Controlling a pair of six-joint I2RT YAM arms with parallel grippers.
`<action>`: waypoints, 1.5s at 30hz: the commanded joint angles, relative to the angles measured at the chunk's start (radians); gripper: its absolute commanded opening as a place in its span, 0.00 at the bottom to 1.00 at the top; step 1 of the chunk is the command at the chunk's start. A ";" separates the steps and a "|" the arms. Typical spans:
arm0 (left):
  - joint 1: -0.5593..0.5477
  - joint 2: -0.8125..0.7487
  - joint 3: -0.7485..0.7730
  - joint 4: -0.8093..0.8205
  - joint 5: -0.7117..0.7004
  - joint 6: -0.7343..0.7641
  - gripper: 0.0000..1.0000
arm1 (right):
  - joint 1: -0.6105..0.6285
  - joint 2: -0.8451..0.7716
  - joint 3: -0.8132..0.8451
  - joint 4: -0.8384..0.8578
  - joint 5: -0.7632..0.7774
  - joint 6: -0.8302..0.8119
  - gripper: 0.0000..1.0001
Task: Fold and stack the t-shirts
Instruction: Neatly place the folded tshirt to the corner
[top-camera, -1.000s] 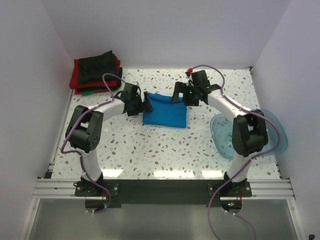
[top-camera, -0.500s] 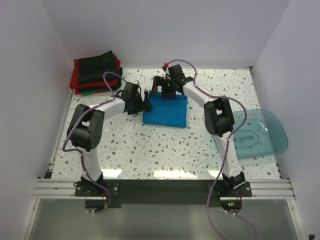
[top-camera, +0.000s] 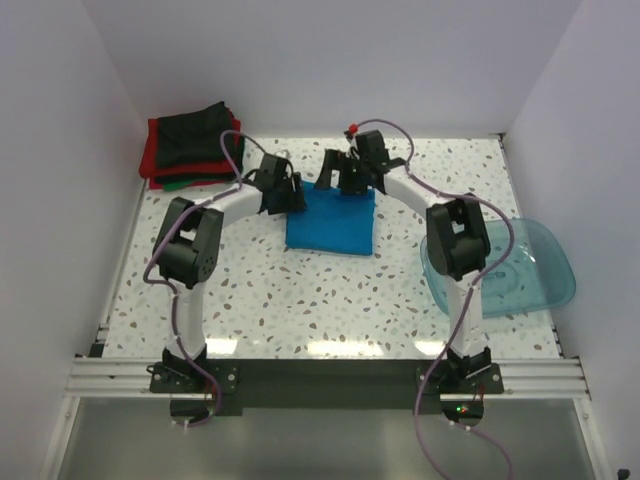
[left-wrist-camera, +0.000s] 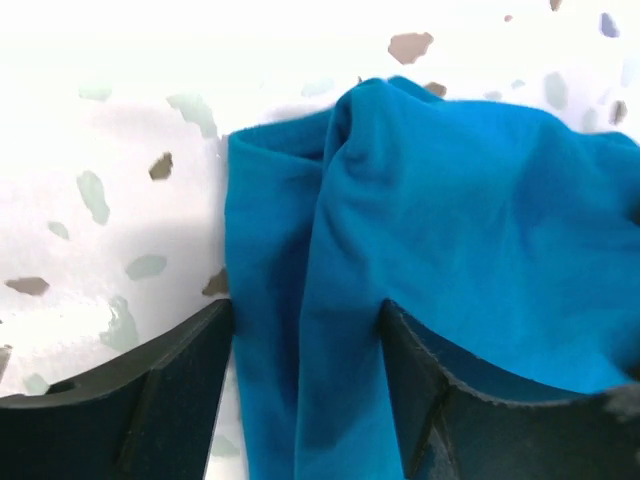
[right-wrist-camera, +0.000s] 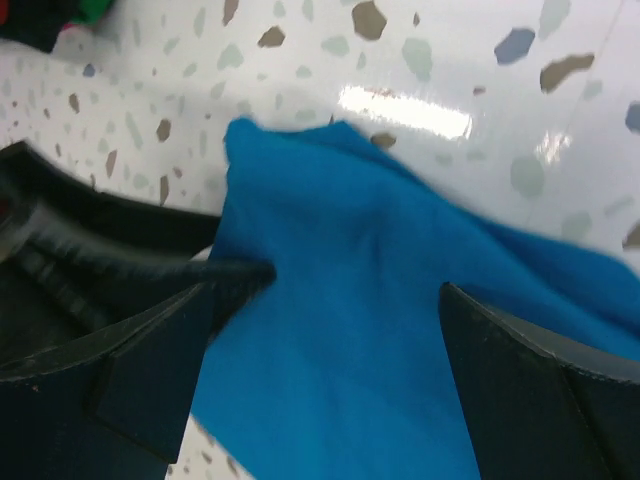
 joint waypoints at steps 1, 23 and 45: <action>-0.045 0.097 0.030 -0.130 -0.163 0.041 0.64 | -0.005 -0.258 -0.135 0.079 0.083 0.002 0.99; -0.133 0.068 0.300 -0.241 -0.759 0.446 0.00 | -0.025 -1.383 -1.022 -0.109 0.574 0.053 0.99; 0.061 0.122 0.685 0.086 -0.850 1.135 0.00 | -0.025 -1.513 -1.274 -0.099 0.582 -0.008 0.99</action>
